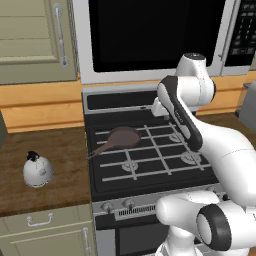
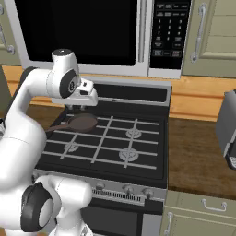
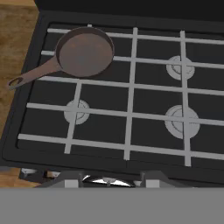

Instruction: Pick the kettle from the counter and place it on a stove burner. Then turn the burner on.

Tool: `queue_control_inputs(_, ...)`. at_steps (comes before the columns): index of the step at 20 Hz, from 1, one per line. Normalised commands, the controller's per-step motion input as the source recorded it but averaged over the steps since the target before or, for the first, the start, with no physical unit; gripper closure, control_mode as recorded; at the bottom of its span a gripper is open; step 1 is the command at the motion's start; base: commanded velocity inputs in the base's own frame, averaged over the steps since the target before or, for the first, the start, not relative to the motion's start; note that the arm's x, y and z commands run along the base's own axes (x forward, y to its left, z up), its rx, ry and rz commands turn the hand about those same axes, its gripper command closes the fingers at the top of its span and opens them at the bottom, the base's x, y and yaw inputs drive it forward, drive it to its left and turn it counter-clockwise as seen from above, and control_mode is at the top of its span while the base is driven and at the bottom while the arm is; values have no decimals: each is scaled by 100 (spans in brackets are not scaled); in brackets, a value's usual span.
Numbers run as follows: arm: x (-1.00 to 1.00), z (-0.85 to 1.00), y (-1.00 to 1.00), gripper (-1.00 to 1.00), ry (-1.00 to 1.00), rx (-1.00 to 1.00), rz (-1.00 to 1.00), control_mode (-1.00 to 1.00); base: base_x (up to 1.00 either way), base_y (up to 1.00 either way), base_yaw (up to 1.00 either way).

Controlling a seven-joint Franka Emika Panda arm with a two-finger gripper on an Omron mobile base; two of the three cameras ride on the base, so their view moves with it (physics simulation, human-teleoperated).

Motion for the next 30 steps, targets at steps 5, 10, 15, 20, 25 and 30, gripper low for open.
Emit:
queue_control_inputs(5,-6,0,24,-100,-1,-2,3,-100,0,0,0)
queue_control_inputs(10,-24,0,97,-100,-11,-9,12,-100,0,0,0)
queue_control_inputs(15,-57,0,89,-100,-20,-6,12,-100,0,0,0)
queue_control_inputs(20,-41,0,98,-100,-14,-10,19,-100,0,0,0)
queue_control_inputs(25,-7,-4,100,-100,-24,-11,21,-100,0,0,0)
queue_control_inputs(30,17,-2,100,-100,-18,-2,16,-100,0,0,0)
